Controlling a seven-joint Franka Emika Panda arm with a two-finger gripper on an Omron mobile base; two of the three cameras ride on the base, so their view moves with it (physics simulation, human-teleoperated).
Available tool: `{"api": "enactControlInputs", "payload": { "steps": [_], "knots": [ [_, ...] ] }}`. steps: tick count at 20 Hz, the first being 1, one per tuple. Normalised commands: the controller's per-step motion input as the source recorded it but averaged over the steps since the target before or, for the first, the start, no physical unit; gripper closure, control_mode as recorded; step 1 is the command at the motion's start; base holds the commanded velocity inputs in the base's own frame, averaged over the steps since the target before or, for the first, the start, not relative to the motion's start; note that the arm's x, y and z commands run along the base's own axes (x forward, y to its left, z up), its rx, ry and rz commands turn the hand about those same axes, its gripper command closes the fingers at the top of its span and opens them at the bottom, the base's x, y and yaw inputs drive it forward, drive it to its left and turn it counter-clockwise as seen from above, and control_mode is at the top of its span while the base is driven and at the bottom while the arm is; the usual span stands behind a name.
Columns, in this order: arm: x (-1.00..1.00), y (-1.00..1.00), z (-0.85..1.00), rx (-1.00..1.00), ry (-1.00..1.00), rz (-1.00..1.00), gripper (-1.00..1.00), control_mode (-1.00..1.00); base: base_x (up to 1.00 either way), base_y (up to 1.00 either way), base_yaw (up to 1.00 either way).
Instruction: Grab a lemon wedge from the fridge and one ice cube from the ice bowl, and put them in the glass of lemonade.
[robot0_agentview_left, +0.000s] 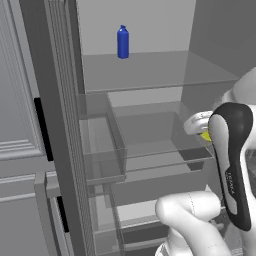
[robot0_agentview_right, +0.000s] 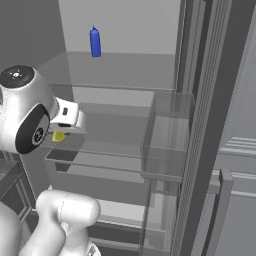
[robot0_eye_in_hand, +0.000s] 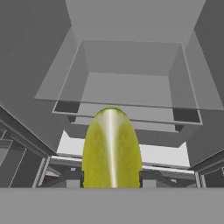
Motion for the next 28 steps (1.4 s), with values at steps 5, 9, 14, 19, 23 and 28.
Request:
{"api": "enactControlInputs", "payload": {
  "steps": [5, 9, 14, 19, 23, 28],
  "knots": [
    [0.00, 0.00, 0.00, 0.00, 0.00, 0.00, 1.00, -1.00, 0.00, 0.00, 0.00],
    [-0.05, 0.00, 0.00, 0.00, 0.00, 0.00, 1.00, -1.00, 0.00, 0.00, 0.00],
    [-0.16, -0.04, -0.06, 0.00, 0.04, 0.00, 1.00, 1.00, -0.56, -0.04, -0.01],
    [0.00, 0.00, 0.00, 0.00, 0.00, 0.00, 1.00, 1.00, -1.00, 0.00, -0.23],
    [0.00, 0.00, 0.00, 0.00, 0.00, 0.00, 1.00, 1.00, -1.00, -0.04, -0.44],
    [0.00, 0.00, 0.00, 0.00, 0.00, 0.00, 1.00, 1.00, -0.94, -0.02, -0.66]
  ]
}}
